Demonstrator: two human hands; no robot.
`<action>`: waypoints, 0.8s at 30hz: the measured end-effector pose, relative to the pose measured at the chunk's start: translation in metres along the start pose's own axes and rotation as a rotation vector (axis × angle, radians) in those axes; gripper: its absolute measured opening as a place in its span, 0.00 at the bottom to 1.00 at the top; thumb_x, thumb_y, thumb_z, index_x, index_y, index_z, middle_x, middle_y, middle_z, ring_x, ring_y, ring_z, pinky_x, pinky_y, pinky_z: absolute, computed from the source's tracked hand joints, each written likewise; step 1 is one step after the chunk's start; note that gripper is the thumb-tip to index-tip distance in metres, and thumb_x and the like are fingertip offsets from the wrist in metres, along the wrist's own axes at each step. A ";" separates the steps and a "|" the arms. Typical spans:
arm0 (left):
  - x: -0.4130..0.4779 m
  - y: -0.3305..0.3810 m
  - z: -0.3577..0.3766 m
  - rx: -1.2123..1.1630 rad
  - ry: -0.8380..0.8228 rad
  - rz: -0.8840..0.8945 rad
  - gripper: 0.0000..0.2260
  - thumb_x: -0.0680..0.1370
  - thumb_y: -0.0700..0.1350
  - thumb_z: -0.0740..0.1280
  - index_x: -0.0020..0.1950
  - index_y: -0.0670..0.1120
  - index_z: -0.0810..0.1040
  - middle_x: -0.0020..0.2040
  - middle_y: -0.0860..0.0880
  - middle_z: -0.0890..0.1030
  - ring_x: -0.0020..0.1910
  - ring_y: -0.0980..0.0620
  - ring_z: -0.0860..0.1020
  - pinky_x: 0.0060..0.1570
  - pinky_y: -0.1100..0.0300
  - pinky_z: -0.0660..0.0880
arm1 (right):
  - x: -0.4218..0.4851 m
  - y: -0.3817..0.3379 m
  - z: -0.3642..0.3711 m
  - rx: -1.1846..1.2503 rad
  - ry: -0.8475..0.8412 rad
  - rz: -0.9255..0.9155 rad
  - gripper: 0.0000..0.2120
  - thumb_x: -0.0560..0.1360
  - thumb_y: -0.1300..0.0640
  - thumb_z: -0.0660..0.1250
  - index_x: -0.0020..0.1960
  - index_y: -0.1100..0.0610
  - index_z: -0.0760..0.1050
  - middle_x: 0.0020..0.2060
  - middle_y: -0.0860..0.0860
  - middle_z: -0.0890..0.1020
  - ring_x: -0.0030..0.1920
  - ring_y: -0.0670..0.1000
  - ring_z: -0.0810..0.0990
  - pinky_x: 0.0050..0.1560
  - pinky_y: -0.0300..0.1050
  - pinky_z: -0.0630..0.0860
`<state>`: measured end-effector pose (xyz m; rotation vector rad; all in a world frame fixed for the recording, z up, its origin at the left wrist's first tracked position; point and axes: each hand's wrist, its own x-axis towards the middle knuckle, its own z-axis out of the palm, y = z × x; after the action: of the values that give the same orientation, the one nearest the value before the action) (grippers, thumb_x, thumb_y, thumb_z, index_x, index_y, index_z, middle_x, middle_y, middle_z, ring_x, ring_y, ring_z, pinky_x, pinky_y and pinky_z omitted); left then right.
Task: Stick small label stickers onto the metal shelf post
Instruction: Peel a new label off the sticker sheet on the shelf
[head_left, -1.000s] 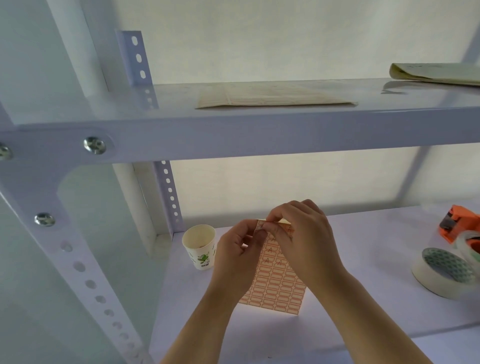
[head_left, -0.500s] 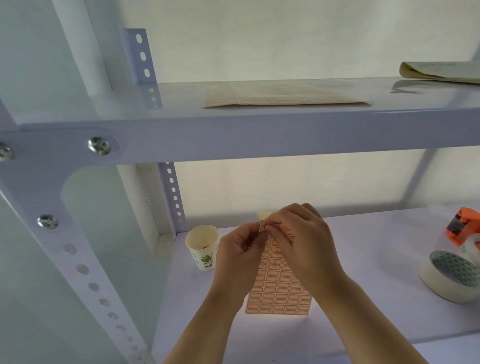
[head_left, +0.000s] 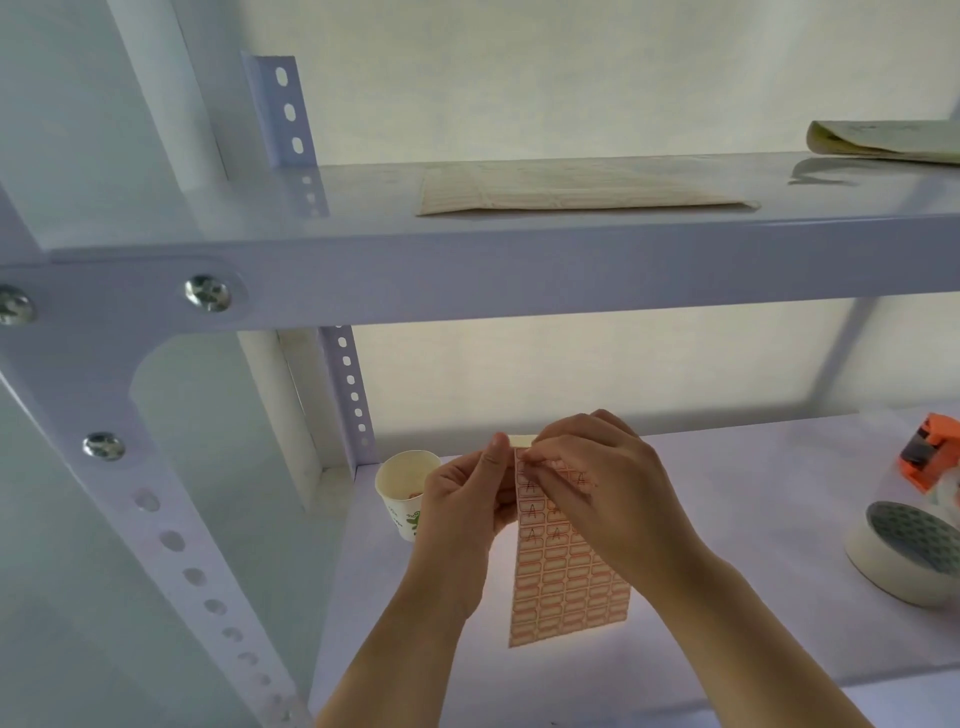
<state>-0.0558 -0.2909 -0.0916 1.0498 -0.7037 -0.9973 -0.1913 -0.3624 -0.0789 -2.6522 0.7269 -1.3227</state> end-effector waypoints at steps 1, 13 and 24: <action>0.001 0.001 0.000 -0.013 -0.009 -0.007 0.17 0.81 0.50 0.65 0.41 0.42 0.87 0.39 0.41 0.86 0.38 0.48 0.84 0.43 0.58 0.81 | 0.000 0.000 0.000 0.007 -0.001 -0.009 0.05 0.75 0.55 0.71 0.48 0.55 0.84 0.45 0.47 0.85 0.46 0.45 0.79 0.47 0.35 0.77; 0.006 0.001 -0.007 -0.256 -0.090 -0.136 0.11 0.75 0.43 0.69 0.49 0.36 0.83 0.43 0.39 0.83 0.43 0.45 0.79 0.44 0.57 0.79 | -0.001 -0.013 0.002 0.024 0.025 0.126 0.04 0.72 0.53 0.75 0.42 0.53 0.82 0.39 0.45 0.83 0.41 0.45 0.77 0.41 0.39 0.75; 0.005 -0.001 -0.013 -0.294 -0.201 -0.123 0.09 0.76 0.39 0.69 0.51 0.34 0.80 0.50 0.37 0.86 0.52 0.40 0.82 0.56 0.50 0.80 | -0.003 -0.028 0.001 0.116 0.098 0.311 0.10 0.70 0.46 0.73 0.37 0.51 0.79 0.34 0.40 0.81 0.37 0.39 0.76 0.39 0.27 0.68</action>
<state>-0.0433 -0.2909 -0.0971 0.7488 -0.6369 -1.2831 -0.1820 -0.3359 -0.0736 -2.2843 0.9940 -1.3664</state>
